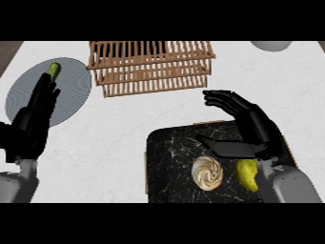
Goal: Pick the cupcake from the tray and place it in the tiered shelf
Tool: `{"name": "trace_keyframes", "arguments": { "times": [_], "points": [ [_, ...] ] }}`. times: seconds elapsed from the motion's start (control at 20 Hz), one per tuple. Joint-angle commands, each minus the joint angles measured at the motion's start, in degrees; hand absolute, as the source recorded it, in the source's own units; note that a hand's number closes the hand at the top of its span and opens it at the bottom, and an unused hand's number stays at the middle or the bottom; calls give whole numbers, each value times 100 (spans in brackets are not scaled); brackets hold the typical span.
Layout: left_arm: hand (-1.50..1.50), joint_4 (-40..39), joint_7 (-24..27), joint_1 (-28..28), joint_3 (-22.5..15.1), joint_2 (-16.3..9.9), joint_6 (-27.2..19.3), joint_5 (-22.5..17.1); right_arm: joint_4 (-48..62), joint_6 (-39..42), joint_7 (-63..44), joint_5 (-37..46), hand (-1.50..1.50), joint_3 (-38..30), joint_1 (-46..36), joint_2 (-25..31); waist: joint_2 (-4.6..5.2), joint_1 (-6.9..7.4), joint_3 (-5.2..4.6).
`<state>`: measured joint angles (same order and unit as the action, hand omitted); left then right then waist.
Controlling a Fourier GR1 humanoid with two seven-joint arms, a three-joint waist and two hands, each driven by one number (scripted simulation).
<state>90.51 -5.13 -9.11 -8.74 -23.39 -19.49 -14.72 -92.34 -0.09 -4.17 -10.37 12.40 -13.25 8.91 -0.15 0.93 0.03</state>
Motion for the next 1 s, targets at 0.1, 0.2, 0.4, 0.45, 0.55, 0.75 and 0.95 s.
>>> {"name": "trace_keyframes", "arguments": {
  "times": [0.1,0.2,0.4,0.45,0.55,0.75,0.95],
  "points": [
    [0,258,172,507,-38,239,-225,267,-841,1167,-329,-919,-150,-209,-25,480,0,-86,-2],
    [0,152,211,443,-26,275,-195,236,-1292,1655,-724,-1046,-150,-198,-66,1059,-7,-128,-5],
    [0,324,29,494,46,163,-189,180,-1858,2241,-1614,-623,-150,222,-433,1998,-45,-139,-18],
    [0,369,157,620,53,124,-153,224,-2049,2256,-2012,-733,-150,259,-578,2075,-46,-107,-20],
    [0,440,-44,546,36,147,-169,188,-2200,2445,-2329,-512,-150,358,-788,2389,-38,-95,-18],
    [0,461,126,653,-15,166,-62,207,-2728,2607,-2992,534,-150,832,-1298,2869,-55,-57,-26],
    [0,424,-130,315,-85,289,-290,382,-2971,2624,-4120,1318,-150,1797,-1674,2639,-25,-75,-19]
  ]
}}
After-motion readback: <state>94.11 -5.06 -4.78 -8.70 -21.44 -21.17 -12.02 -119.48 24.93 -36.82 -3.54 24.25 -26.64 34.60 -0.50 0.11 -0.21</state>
